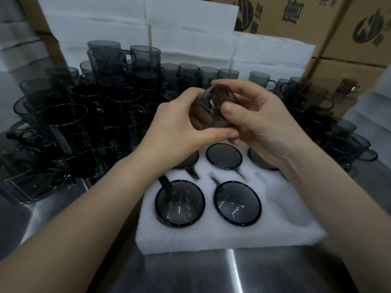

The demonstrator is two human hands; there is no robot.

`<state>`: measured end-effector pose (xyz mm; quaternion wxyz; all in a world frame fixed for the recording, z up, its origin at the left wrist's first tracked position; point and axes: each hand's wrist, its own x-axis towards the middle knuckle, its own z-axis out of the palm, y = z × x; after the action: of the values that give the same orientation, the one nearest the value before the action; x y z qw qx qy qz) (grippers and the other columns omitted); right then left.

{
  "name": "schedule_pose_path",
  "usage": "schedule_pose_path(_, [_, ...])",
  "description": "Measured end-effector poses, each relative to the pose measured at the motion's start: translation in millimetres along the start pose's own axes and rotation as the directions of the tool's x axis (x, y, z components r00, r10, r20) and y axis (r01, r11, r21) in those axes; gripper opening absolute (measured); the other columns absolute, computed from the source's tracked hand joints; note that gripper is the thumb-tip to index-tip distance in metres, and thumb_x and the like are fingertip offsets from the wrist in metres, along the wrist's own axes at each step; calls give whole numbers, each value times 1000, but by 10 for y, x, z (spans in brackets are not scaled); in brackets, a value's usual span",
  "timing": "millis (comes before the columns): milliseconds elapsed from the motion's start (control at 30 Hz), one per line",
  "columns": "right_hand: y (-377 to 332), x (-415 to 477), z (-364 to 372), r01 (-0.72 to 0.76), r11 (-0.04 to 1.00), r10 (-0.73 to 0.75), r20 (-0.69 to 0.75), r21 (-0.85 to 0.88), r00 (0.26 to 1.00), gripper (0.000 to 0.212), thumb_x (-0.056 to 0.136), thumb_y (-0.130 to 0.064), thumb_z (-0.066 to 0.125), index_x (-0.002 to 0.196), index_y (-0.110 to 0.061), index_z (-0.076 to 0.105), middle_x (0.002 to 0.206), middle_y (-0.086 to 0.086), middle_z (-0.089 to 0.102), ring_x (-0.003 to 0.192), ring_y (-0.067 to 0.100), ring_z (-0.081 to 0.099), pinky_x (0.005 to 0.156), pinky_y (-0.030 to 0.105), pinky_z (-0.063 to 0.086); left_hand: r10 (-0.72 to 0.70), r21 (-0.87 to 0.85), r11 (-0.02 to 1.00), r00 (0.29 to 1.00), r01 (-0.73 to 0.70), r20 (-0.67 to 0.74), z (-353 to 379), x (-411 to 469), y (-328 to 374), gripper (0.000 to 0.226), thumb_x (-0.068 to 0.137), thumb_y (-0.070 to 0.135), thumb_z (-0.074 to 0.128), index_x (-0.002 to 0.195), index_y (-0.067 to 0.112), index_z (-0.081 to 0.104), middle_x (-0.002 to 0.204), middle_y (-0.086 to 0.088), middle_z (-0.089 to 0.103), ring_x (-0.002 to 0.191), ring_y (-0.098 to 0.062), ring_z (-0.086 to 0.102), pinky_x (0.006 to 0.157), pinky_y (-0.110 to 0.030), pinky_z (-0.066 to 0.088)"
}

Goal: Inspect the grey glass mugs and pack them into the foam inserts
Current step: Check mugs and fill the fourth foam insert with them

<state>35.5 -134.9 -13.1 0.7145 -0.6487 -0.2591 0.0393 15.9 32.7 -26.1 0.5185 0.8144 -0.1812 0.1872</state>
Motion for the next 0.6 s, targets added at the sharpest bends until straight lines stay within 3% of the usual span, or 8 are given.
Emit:
schedule_pose_path(100, [24, -7, 32, 46, 998, -50, -102, -42, 993, 19, 90, -24, 60, 105, -18, 70, 92, 11, 67, 57, 27, 48, 41, 22, 43, 22, 12, 1000, 1000, -22, 3, 9, -9, 24, 60, 61, 41, 89, 111, 21, 62, 92, 9, 70, 86, 3, 64, 77, -10, 49])
schedule_pose_path(200, [20, -12, 52, 41, 999, -39, -118, 16, 992, 23, 97, -24, 51, 104, -16, 71, 94, 13, 67, 71, 37, 44, 42, 24, 45, 9, -18, 1000, 1000, -9, 13, 16, -21, 37, 65, 56, 47, 89, 110, 23, 62, 93, 8, 71, 88, 1, 66, 81, -16, 52])
schedule_pose_path(300, [-14, -14, 39, -21, 992, 21, -1, 126, 1000, 28, 92, -22, 52, 115, -14, 65, 102, 20, 58, 83, 36, 38, 52, 26, 51, -20, -71, 997, 1000, 20, -3, 7, -15, 22, 63, 54, 55, 82, 107, 25, 63, 92, 4, 72, 89, -9, 69, 85, -33, 56])
schedule_pose_path(433, [-46, -16, -28, -90, 970, 51, 171, 227, 984, 49, 84, -13, 59, 132, -10, 53, 118, 19, 52, 74, 22, 48, 69, 28, 55, -45, -147, 988, 999, 40, -31, -13, -8, 5, 55, 58, 56, 76, 100, 23, 63, 85, -3, 73, 79, -18, 71, 79, -49, 57])
schedule_pose_path(500, [-60, -17, -38, -105, 969, 65, 183, 222, 981, 53, 81, -11, 60, 134, -11, 52, 118, 14, 58, 74, 13, 55, 72, 26, 54, -39, -154, 987, 999, 34, -30, -21, -10, -1, 54, 60, 56, 75, 101, 22, 63, 84, 0, 73, 78, -14, 71, 79, -47, 57])
schedule_pose_path(600, [-65, -24, -39, -98, 971, 63, 165, 219, 984, 47, 84, -10, 59, 130, -14, 54, 120, 12, 63, 95, 21, 66, 83, 37, 57, 4, -44, 999, 999, -6, -42, -14, -7, 1, 61, 60, 60, 76, 108, 27, 61, 92, 9, 72, 89, -2, 67, 84, -31, 55])
